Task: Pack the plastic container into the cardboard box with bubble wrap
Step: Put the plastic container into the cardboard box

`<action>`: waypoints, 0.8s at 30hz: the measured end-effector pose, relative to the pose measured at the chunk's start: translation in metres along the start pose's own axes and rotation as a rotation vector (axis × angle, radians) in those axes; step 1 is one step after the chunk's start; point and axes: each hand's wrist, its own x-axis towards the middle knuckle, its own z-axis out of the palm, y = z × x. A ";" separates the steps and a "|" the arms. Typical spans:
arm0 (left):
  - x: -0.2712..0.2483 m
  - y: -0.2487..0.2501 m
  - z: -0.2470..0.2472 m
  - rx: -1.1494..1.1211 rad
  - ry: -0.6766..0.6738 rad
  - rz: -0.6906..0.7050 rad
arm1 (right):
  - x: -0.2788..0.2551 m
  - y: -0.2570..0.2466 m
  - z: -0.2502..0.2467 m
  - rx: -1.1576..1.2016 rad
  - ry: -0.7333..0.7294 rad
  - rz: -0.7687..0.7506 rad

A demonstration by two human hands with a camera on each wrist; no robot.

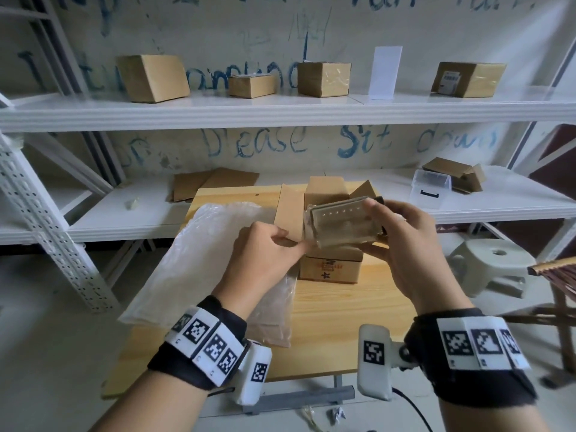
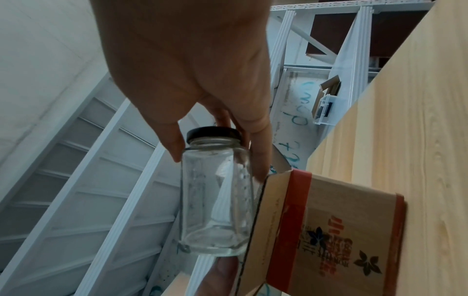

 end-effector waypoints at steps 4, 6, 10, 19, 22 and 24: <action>0.002 0.006 0.005 0.322 -0.030 -0.035 | 0.004 0.006 0.001 -0.073 0.029 0.039; 0.004 0.011 0.005 0.560 -0.047 -0.084 | 0.006 0.007 0.001 -0.094 0.037 0.056; 0.009 0.024 0.008 0.787 -0.068 -0.075 | 0.007 0.006 0.001 -0.118 0.061 0.084; 0.019 0.015 0.025 0.403 -0.264 0.048 | 0.005 0.008 0.001 -0.093 0.061 0.142; 0.021 0.016 0.036 0.380 -0.282 0.063 | 0.006 0.007 0.002 -0.094 0.070 0.140; 0.024 0.015 0.041 0.412 -0.304 0.030 | 0.007 0.007 0.001 -0.110 0.076 0.143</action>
